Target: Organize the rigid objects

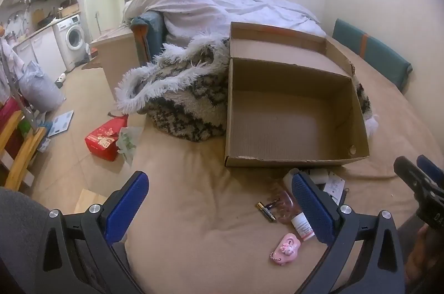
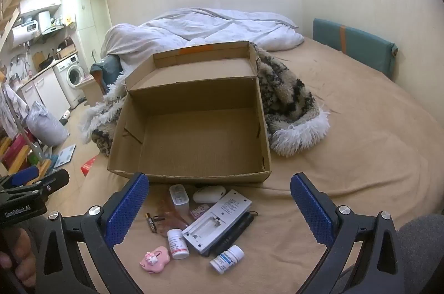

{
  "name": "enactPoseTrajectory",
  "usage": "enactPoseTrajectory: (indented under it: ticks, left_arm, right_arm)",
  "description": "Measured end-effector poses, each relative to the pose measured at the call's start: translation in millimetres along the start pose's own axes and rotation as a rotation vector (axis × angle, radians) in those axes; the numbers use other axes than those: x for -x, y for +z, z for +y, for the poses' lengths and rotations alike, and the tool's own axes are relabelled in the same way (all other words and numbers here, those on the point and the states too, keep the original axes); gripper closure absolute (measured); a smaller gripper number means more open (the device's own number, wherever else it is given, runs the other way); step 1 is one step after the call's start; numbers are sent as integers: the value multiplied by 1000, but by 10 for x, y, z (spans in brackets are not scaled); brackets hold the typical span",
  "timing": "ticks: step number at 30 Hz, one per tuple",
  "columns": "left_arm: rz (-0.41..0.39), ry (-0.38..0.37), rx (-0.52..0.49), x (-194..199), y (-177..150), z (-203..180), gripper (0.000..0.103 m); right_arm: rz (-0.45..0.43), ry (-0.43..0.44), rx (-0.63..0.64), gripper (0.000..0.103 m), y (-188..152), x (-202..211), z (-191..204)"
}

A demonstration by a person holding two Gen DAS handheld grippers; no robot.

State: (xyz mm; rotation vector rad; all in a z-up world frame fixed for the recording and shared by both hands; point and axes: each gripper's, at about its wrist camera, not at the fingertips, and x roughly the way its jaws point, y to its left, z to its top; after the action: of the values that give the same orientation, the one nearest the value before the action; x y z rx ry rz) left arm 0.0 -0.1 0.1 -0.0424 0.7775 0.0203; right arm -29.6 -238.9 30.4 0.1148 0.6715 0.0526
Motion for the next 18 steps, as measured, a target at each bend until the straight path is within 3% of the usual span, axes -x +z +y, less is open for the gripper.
enactPoseTrajectory:
  ticks: [18]
  left_arm:
    - [-9, 3, -8, 45, 3, -1, 0]
  right_arm:
    - [7, -3, -10, 0, -2, -20, 8]
